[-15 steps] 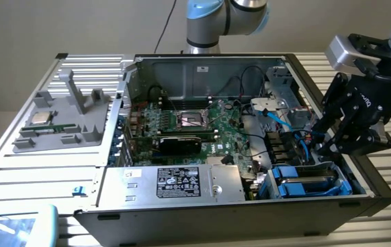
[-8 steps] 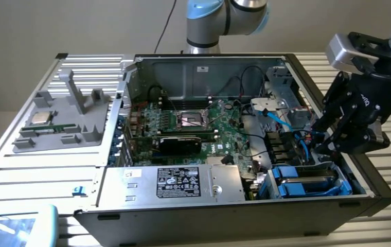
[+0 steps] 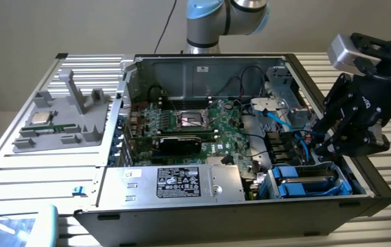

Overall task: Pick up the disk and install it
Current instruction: 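Insert the first disk wire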

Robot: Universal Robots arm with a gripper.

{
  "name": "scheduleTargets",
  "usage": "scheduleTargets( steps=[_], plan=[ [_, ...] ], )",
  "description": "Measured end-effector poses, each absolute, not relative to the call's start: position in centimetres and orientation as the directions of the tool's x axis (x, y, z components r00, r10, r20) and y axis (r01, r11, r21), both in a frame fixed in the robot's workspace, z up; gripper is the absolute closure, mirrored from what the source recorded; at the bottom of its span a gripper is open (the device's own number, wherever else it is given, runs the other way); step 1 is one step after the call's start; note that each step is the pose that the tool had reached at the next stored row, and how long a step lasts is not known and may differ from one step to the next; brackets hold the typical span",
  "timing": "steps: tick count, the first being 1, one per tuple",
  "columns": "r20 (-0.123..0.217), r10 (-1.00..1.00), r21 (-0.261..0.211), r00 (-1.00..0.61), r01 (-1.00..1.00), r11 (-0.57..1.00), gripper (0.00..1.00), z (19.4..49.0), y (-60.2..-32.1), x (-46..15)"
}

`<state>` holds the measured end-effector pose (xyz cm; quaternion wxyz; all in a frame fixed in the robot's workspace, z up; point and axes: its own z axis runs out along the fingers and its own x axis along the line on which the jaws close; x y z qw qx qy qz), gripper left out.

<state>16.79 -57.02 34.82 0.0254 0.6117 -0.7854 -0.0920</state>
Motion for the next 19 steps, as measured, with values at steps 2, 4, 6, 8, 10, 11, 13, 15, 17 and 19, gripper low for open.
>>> scheduleTargets(
  steps=[2,4,6,8,10,11,13,15,17,19],
  plan=[
    [-0.075,-0.962,0.177,-0.262,-0.953,0.246,0.48,34.80,-57.02,16.79],
    [-0.077,-0.958,0.179,-0.277,-0.949,0.260,0.48,34.80,-57.02,16.79],
    [-0.077,-0.953,0.181,-0.293,-0.944,0.275,0.48,34.79,-57.03,16.79],
    [-0.077,-0.949,0.183,-0.305,-0.940,0.288,0.48,34.78,-57.06,16.79],
    [-0.077,-0.945,0.185,-0.318,-0.936,0.299,0.48,34.76,-57.07,16.78],
    [-0.077,-0.943,0.186,-0.324,-0.934,0.305,0.48,34.75,-57.07,16.78],
    [-0.078,-0.939,0.188,-0.334,-0.930,0.315,0.50,34.74,-57.08,16.78],
    [-0.078,-0.937,0.191,-0.341,-0.927,0.322,0.57,34.73,-57.11,16.78],
    [-0.078,-0.935,0.195,-0.345,-0.925,0.325,0.64,34.73,-57.15,16.79],
    [-0.079,-0.934,0.198,-0.347,-0.924,0.327,0.65,34.73,-57.21,16.78]
  ],
)
